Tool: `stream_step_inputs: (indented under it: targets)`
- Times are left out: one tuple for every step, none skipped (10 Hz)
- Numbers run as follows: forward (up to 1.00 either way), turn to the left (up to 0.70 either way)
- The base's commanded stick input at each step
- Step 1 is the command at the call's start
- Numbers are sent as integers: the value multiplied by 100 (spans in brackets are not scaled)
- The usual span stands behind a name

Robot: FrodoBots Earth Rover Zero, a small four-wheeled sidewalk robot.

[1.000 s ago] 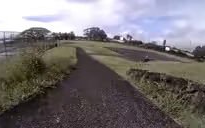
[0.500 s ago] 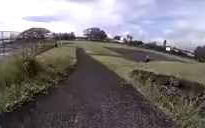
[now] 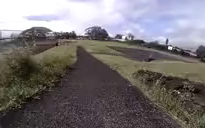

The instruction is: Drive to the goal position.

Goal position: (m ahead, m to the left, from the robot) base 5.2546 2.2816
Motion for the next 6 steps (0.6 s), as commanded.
stream_step_inputs:
  targets:
    - [50,0]
    - [50,0]
    - [50,0]
    - [50,15]
    - [50,40]
    - [50,50]
